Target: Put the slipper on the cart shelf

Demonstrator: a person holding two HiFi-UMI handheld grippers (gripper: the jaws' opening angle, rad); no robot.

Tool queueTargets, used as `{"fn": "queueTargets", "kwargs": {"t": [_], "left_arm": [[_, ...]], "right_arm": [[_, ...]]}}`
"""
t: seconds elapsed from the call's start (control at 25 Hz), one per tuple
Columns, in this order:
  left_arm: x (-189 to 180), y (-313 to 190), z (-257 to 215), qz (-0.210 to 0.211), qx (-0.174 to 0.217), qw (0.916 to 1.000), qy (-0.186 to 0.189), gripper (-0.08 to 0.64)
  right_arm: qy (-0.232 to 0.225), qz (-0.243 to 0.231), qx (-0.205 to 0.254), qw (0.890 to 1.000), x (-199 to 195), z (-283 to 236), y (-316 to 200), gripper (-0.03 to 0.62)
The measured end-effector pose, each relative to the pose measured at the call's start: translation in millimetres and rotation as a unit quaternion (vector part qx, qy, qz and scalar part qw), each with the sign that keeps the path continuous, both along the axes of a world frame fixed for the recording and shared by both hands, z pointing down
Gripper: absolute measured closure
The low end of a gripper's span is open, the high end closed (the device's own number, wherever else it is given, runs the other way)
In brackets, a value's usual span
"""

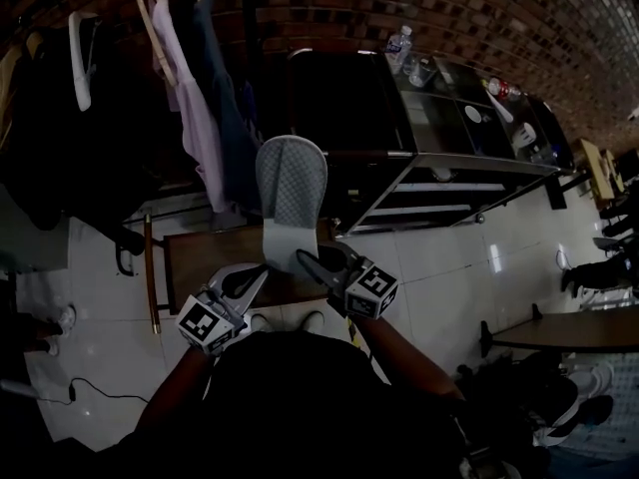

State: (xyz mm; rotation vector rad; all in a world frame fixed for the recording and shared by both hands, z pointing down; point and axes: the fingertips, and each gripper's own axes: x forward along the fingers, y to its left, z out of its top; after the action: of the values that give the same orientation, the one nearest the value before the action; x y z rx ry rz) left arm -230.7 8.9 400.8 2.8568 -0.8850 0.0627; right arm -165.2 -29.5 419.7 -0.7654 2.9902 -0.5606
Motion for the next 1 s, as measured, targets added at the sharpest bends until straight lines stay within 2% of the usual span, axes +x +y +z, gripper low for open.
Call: {"fn": "queueTargets", "kwargs": {"t": [0.28,0.44,0.76,0.88,1.0], "left_arm": [[-8.3,-15.5,-24.4,-0.020,0.033,0.9992,0.009,0.560],[-11.9,-20.4,-27.7,-0.031,0.033,0.9989,0.012,0.560],[-10.4,-16.5,-22.8,-0.036,0.029,0.9989,0.002,0.560],[-10.2,-13.3,-15.5,-0.034,0.027,0.9990,-0.012,0.560],[-10.0,-9.0,-17.8,-0.033,0.027,0.9991,-0.007,0.560]], "right_arm": [[0.012,0.013,0.087,0.996,1.2,-52.6,-3.5,0.526],[0.021,0.007,0.116,0.993,-1.7,-65.1,0.6,0.526],[0.022,0.001,0.117,0.993,-4.6,-64.1,7.8,0.527],[0.022,0.001,0.110,0.994,-5.1,-61.8,10.0,0.526],[0.022,0.001,0.110,0.994,-5.5,-60.7,14.4,0.527]]}}
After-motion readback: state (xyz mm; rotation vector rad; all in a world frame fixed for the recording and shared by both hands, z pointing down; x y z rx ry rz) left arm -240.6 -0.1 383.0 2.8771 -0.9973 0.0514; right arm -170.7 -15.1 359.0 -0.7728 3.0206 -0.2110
